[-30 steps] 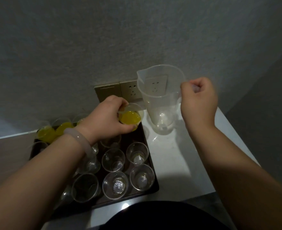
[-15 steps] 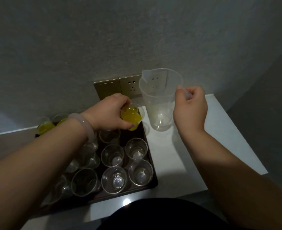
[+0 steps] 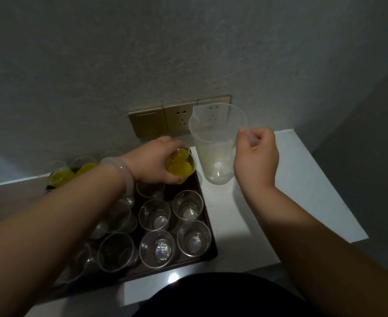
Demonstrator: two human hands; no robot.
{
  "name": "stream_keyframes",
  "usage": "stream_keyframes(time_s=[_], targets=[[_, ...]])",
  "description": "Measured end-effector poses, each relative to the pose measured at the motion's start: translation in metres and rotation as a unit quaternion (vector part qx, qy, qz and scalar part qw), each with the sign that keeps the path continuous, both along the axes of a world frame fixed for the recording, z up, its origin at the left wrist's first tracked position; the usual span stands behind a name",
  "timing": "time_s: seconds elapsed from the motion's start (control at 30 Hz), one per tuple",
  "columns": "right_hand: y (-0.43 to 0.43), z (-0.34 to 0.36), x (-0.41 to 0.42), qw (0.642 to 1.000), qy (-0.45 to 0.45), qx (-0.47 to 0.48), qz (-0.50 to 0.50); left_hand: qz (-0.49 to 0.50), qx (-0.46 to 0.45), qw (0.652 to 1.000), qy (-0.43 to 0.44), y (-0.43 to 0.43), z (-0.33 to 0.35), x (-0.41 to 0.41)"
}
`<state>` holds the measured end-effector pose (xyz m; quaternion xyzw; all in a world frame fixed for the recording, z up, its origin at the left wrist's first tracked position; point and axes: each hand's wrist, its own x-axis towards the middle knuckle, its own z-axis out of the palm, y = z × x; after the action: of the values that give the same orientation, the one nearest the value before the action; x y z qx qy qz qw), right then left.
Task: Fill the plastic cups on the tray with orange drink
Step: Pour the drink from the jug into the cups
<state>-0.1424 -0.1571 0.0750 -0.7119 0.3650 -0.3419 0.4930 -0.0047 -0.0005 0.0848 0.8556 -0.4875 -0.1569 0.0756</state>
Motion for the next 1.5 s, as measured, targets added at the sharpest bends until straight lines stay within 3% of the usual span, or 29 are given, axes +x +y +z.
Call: stream_keyframes(time_s=[0.7, 1.5], targets=[[0.012, -0.014, -0.005, 0.999, 0.002, -0.032, 0.011, -0.098, 0.111, 0.982, -0.116, -0.004, -0.022, 0.009], [0.011, -0.021, -0.001, 1.0, 0.018, -0.002, 0.007, -0.129, 0.103, 0.98, -0.113, -0.003, -0.03, 0.018]])
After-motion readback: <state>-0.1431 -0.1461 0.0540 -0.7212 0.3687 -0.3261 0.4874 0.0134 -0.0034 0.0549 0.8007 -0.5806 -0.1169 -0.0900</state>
